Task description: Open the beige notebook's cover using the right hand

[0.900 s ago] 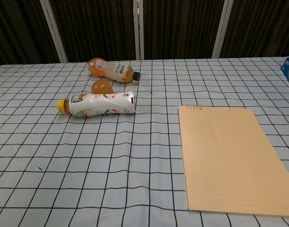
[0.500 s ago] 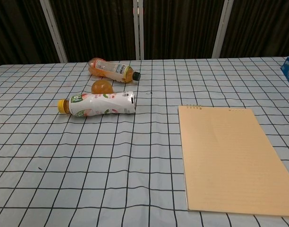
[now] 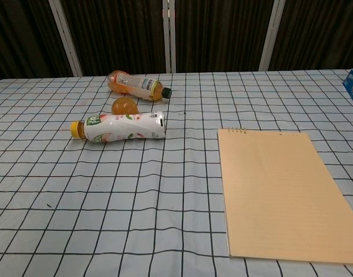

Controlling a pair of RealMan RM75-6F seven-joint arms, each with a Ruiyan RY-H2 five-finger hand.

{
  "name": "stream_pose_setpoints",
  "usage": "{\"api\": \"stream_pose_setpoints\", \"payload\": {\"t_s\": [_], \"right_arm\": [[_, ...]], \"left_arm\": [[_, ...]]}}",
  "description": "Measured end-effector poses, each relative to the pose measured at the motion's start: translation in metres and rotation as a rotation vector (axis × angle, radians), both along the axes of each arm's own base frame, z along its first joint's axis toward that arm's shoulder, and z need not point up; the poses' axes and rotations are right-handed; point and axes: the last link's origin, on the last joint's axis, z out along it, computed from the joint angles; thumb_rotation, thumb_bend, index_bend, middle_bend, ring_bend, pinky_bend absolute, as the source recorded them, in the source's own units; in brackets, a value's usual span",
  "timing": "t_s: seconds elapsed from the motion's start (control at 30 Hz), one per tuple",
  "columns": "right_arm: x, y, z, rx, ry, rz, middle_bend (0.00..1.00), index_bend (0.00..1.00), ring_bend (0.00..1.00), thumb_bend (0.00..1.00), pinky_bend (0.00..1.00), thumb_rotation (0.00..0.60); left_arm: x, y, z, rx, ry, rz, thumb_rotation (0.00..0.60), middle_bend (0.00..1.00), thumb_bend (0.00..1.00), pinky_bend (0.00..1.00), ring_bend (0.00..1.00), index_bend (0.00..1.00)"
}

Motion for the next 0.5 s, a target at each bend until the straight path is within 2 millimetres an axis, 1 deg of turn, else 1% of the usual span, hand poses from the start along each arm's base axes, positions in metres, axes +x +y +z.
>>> {"api": "stream_pose_setpoints", "payload": {"t_s": [0.1,0.27,0.37,0.5], "right_arm": [[0.004,0.008,-0.019,0.077,0.012,0.024,0.00,0.03,0.00,0.09,0.00,0.600],[0.008,0.016,-0.047,0.144,0.037,0.055,0.00,0.03,0.00,0.09,0.00,0.600],[0.009,0.019,-0.064,0.167,0.045,0.059,0.00,0.03,0.00,0.09,0.00,0.600],[0.010,0.018,-0.078,0.180,0.036,0.036,0.00,0.03,0.00,0.09,0.00,0.600]], "left_arm": [[0.000,0.000,0.001,0.000,0.002,0.002,0.600,0.00,0.18,0.00,0.00,0.00],[-0.001,0.000,0.003,0.007,0.001,0.008,0.600,0.00,0.18,0.00,0.00,0.00],[-0.003,0.001,0.004,0.014,-0.001,0.015,0.600,0.00,0.18,0.00,0.00,0.00],[-0.004,0.002,0.006,0.022,0.000,0.021,0.600,0.00,0.18,0.00,0.00,0.00]]}}
